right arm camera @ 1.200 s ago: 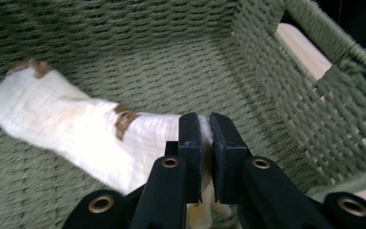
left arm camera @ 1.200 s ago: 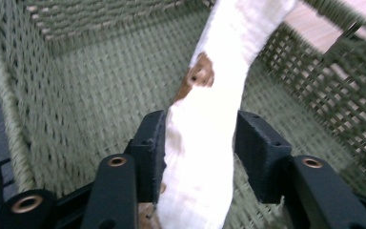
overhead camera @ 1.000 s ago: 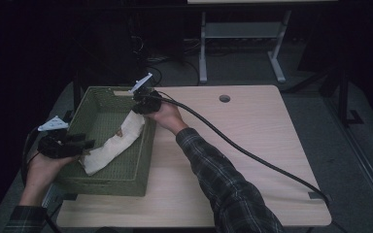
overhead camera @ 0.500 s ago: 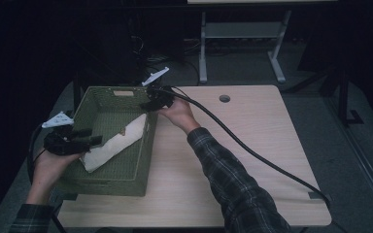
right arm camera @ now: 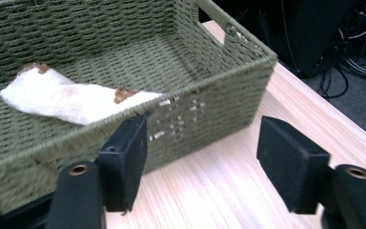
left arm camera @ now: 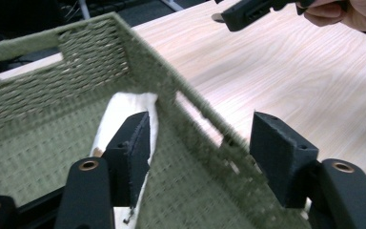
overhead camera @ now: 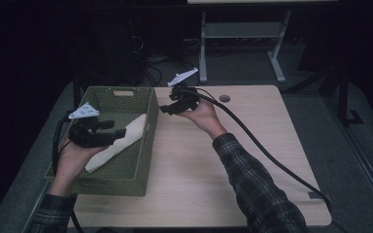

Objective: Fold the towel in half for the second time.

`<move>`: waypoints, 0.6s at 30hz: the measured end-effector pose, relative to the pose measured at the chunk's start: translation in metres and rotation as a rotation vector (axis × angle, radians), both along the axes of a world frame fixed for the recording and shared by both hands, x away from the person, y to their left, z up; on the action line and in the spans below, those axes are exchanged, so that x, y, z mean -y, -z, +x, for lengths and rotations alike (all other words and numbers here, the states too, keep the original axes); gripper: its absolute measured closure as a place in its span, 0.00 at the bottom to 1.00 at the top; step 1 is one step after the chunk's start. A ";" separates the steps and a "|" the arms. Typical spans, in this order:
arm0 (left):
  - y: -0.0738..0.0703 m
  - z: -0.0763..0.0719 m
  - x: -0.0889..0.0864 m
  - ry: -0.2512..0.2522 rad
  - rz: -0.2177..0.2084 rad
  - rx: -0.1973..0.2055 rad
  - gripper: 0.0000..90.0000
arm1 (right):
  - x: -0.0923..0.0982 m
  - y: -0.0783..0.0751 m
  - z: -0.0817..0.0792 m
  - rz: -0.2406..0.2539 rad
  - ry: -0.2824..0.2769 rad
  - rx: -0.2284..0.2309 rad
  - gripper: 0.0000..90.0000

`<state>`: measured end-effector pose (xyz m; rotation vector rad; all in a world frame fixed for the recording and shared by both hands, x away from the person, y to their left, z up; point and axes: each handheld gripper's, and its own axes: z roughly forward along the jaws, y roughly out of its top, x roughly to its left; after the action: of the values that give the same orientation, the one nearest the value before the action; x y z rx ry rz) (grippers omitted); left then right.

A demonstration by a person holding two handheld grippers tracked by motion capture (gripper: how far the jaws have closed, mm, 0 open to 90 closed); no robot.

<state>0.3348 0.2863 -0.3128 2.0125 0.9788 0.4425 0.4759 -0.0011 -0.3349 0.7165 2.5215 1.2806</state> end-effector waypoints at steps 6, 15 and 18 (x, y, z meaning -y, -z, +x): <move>-0.001 0.005 0.026 0.026 -0.003 0.002 0.36 | 0.026 -0.001 -0.011 0.000 0.023 -0.008 0.28; -0.002 0.011 0.068 0.080 -0.003 0.008 0.31 | 0.072 -0.005 -0.028 0.001 0.068 0.005 0.22; 0.000 0.012 0.084 0.099 -0.002 0.000 0.30 | 0.087 -0.004 -0.035 0.014 0.083 0.007 0.22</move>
<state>0.3469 0.2023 -0.3123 2.0486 0.8745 0.3877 0.4408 -0.0876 -0.3308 0.8092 2.4516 1.2718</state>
